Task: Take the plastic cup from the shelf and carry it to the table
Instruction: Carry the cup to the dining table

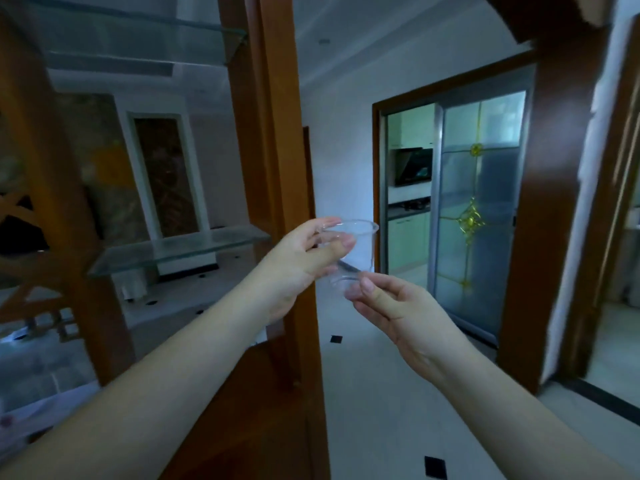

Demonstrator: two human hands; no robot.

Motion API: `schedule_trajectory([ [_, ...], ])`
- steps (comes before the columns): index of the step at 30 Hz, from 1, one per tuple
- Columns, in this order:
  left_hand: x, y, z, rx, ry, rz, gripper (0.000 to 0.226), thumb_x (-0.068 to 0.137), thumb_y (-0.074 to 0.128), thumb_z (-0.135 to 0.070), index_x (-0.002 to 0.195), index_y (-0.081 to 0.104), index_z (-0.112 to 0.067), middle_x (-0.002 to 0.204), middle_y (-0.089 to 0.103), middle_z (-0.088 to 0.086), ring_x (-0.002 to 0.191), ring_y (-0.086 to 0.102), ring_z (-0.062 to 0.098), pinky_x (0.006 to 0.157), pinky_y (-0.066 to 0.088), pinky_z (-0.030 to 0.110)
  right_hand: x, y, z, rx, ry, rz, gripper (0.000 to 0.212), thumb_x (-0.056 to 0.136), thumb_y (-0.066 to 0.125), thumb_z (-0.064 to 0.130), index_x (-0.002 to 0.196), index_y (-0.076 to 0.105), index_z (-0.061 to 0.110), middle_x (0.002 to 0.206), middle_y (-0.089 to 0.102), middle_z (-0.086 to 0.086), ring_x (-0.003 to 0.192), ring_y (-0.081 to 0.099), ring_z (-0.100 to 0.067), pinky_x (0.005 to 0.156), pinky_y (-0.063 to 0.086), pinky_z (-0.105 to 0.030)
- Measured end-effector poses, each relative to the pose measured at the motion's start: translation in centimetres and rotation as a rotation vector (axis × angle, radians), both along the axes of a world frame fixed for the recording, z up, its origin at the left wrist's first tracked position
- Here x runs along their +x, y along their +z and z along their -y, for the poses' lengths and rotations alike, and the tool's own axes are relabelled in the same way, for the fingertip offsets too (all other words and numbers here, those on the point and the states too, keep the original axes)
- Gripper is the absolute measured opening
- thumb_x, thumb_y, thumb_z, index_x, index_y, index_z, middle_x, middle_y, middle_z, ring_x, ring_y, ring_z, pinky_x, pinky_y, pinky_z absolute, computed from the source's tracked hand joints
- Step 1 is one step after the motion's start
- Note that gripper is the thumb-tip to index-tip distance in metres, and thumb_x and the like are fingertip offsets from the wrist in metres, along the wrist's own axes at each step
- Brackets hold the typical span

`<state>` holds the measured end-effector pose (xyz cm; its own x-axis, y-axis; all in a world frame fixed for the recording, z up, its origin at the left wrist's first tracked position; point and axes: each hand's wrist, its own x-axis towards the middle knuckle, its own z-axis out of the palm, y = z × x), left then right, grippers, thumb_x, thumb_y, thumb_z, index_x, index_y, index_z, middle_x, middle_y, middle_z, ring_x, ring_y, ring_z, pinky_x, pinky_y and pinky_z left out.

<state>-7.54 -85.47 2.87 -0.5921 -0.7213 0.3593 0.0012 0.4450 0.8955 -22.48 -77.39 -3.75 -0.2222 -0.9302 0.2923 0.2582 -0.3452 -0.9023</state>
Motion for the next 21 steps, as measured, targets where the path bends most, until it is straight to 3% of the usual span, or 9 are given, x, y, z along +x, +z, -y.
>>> schedule_trajectory([
  [3,-3.2,-1.5,-1.7,0.047,-0.059,0.011,0.049,0.075,0.077,-0.05,0.118,0.057,-0.043,0.12,0.063,-0.011,0.104,0.064,0.002,0.08,0.056,0.025,-2.4,-1.7,-2.8,0.036,-0.082,0.012,0.051,0.068,0.074,0.035,0.111,0.062,0.008,0.097,0.076,-0.008,0.096,0.07,-0.017,0.08,0.055,-0.022],
  [5,-5.0,-2.4,-2.9,0.072,-0.104,0.015,0.047,0.076,0.076,-0.048,0.118,0.057,-0.043,0.117,0.064,-0.012,0.1,0.064,-0.001,0.078,0.056,0.023,-3.7,-2.5,-4.7,0.06,-0.134,-0.005,0.044,0.072,0.073,0.033,0.108,0.064,0.01,0.096,0.076,-0.008,0.095,0.07,-0.018,0.079,0.055,-0.022],
  [8,-7.5,-3.9,-4.6,0.098,-0.182,0.013,0.057,0.074,0.076,-0.047,0.126,0.055,-0.037,0.12,0.063,-0.009,0.102,0.064,0.0,0.081,0.056,0.025,-5.6,-3.8,-7.4,0.107,-0.222,-0.009,0.031,0.083,0.069,0.022,0.11,0.063,0.009,0.1,0.074,-0.013,0.097,0.07,-0.021,0.078,0.056,-0.022],
  [13,-10.7,-5.6,-6.5,0.138,-0.335,0.004,0.058,0.072,0.078,-0.042,0.125,0.056,-0.035,0.122,0.063,-0.004,0.105,0.064,0.005,0.091,0.054,0.035,-7.6,-4.8,-11.5,0.189,-0.348,-0.088,0.035,0.083,0.069,0.028,0.115,0.061,0.016,0.107,0.071,-0.009,0.094,0.07,-0.016,0.073,0.056,-0.021],
  [21,-13.6,-7.7,-9.6,0.128,-0.546,0.036,0.073,0.064,0.077,-0.048,0.131,0.052,-0.034,0.123,0.062,-0.005,0.114,0.06,0.013,0.101,0.048,0.045,-7.6,-6.8,-16.8,0.262,-0.566,-0.085,0.053,0.074,0.072,0.037,0.121,0.058,0.017,0.109,0.071,-0.006,0.098,0.07,-0.016,0.081,0.056,-0.027],
])
